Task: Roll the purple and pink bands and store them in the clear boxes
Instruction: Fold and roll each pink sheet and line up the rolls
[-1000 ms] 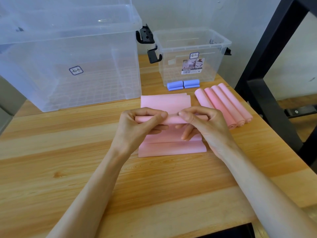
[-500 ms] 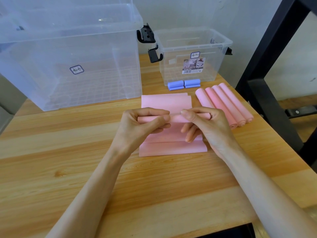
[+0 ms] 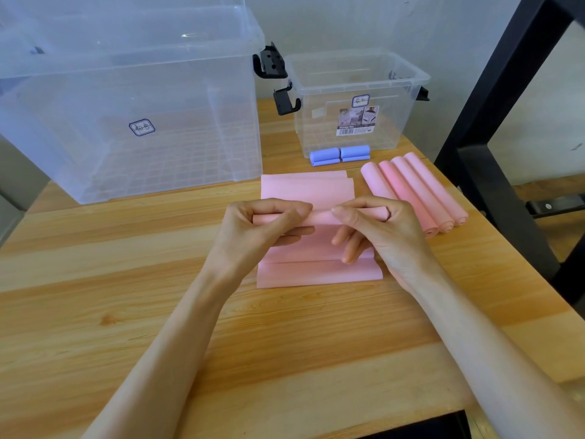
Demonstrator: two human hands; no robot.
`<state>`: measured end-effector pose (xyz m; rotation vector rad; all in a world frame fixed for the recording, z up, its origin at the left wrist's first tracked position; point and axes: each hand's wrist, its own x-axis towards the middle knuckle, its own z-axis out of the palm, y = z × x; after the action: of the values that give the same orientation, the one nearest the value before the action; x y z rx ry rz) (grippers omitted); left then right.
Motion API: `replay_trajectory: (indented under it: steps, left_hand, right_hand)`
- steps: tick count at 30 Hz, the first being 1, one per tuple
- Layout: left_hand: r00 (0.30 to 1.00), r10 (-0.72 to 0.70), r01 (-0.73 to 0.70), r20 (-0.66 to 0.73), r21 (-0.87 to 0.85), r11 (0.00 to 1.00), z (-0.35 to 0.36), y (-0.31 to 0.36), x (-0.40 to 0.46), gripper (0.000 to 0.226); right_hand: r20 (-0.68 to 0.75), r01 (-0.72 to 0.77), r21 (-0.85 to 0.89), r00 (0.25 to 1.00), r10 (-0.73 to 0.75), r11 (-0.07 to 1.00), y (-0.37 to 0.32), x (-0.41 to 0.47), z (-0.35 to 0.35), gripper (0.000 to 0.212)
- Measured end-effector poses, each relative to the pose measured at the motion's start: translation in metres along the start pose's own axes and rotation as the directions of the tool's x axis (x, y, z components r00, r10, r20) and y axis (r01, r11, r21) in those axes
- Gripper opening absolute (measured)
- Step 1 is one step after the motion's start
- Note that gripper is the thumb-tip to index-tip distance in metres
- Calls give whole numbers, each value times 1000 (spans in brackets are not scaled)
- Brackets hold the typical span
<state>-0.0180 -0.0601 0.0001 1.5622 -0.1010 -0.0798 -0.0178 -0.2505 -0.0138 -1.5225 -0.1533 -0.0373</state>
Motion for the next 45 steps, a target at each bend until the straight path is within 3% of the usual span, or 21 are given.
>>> replay_trajectory:
  steps: [9, 15, 23, 29, 35, 39, 45]
  left_hand:
    - [998, -35, 37, -59, 38, 999, 2, 0, 0, 21]
    - [1000, -8, 8, -17, -17, 1000, 0, 1, 0, 22]
    - [999, 2, -1, -34, 30, 1000, 0, 0, 0, 6]
    - [998, -35, 38, -56, 58, 998, 1, 1, 0, 19]
    - [1000, -5, 6, -6, 26, 1000, -1, 0, 1, 9]
    - [999, -5, 6, -45, 11, 1000, 0, 0, 0, 7]
    - [996, -39, 42, -86, 28, 999, 1, 0, 0, 23]
  right_hand:
    - [58, 9, 20, 998, -10, 1000, -1, -1, -1, 30]
    - [21, 33, 11, 999, -33, 999, 2, 0, 0, 20]
    - [18, 1, 9, 1000, -1, 1000, 1, -1, 0, 25]
    - [56, 18, 3, 998, -18, 1000, 1, -1, 0, 27]
    - [-3, 13, -8, 1000, -13, 1000, 2, 0, -1, 23]
    - [23, 6, -12, 1000, -6, 1000, 2, 0, 0, 26]
    - [73, 22, -24, 997, -20, 999, 2, 0, -1, 29]
